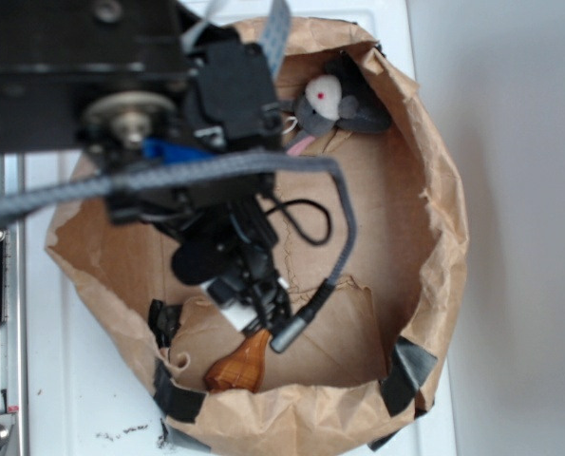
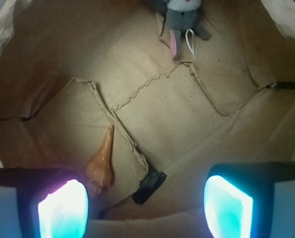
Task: Grab the shell.
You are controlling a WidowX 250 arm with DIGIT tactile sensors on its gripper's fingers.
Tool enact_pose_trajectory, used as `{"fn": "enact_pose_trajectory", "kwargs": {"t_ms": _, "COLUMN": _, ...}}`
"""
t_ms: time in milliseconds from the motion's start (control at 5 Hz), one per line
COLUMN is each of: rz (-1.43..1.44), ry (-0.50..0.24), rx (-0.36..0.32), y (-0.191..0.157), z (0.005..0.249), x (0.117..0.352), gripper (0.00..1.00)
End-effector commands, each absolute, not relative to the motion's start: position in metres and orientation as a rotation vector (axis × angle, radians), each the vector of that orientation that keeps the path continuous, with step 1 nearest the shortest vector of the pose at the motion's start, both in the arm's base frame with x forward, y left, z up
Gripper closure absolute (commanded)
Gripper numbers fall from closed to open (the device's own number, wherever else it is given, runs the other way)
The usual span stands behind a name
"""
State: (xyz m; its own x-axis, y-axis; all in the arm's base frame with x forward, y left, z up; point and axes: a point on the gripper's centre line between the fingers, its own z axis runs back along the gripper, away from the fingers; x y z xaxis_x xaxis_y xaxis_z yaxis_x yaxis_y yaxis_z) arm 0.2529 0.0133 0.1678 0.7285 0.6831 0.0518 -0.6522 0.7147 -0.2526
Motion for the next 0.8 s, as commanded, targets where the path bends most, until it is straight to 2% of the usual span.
{"fn": "enact_pose_trajectory", "kwargs": {"t_ms": 0, "rz": 0.902, "ry": -0.152, "rx": -0.242, "y": 0.01, "z": 0.167, "x": 0.281, "gripper": 0.0}}
{"fn": "enact_pose_trajectory", "kwargs": {"t_ms": 200, "rz": 0.936, "ry": -0.111, "rx": -0.287, "y": -0.006, "z": 0.154, "x": 0.278, "gripper": 0.0}}
{"fn": "enact_pose_trajectory", "kwargs": {"t_ms": 400, "rz": 0.951, "ry": -0.036, "rx": -0.369, "y": -0.02, "z": 0.141, "x": 0.262, "gripper": 0.0}}
{"fn": "enact_pose_trajectory", "kwargs": {"t_ms": 600, "rz": 0.897, "ry": -0.005, "rx": -0.406, "y": -0.031, "z": 0.135, "x": 0.251, "gripper": 0.0}}
